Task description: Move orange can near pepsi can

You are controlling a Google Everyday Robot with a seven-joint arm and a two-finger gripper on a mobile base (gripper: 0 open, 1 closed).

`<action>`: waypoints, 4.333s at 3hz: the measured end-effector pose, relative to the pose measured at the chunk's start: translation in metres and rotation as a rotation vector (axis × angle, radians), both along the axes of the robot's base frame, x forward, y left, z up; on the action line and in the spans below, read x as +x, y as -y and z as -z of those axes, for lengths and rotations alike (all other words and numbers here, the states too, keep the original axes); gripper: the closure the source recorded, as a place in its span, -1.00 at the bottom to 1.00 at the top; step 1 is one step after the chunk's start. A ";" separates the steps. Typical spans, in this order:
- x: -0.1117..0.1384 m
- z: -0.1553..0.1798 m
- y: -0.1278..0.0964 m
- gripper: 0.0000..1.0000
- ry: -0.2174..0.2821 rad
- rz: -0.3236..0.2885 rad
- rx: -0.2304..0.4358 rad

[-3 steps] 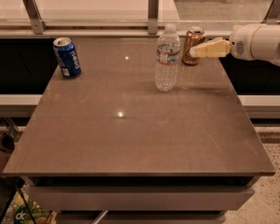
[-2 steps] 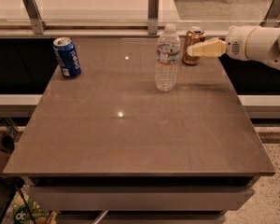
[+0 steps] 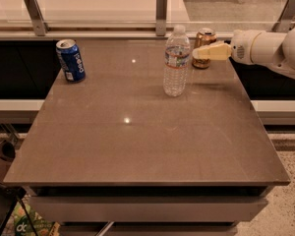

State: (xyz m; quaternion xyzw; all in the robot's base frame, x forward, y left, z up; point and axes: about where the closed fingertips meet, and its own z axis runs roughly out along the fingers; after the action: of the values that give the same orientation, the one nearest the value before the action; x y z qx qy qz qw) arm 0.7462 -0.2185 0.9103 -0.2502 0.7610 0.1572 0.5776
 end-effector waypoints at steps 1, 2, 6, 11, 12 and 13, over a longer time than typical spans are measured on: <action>0.014 0.003 -0.004 -1.00 0.022 -0.009 0.047; 0.031 0.005 -0.014 -1.00 0.050 -0.034 0.096; 0.033 0.008 -0.025 0.77 0.045 -0.048 0.098; 0.015 -0.068 0.000 1.00 0.076 0.012 0.044; 0.009 -0.101 0.003 1.00 0.100 0.025 0.020; 0.002 -0.131 -0.003 1.00 0.119 0.031 -0.003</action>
Offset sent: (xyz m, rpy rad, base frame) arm 0.0505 0.0190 -0.0032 0.1547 -0.0914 0.0567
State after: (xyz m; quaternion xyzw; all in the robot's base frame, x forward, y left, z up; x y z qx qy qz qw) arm 0.7484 -0.2150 1.0415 -0.2482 0.7293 0.1318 0.6239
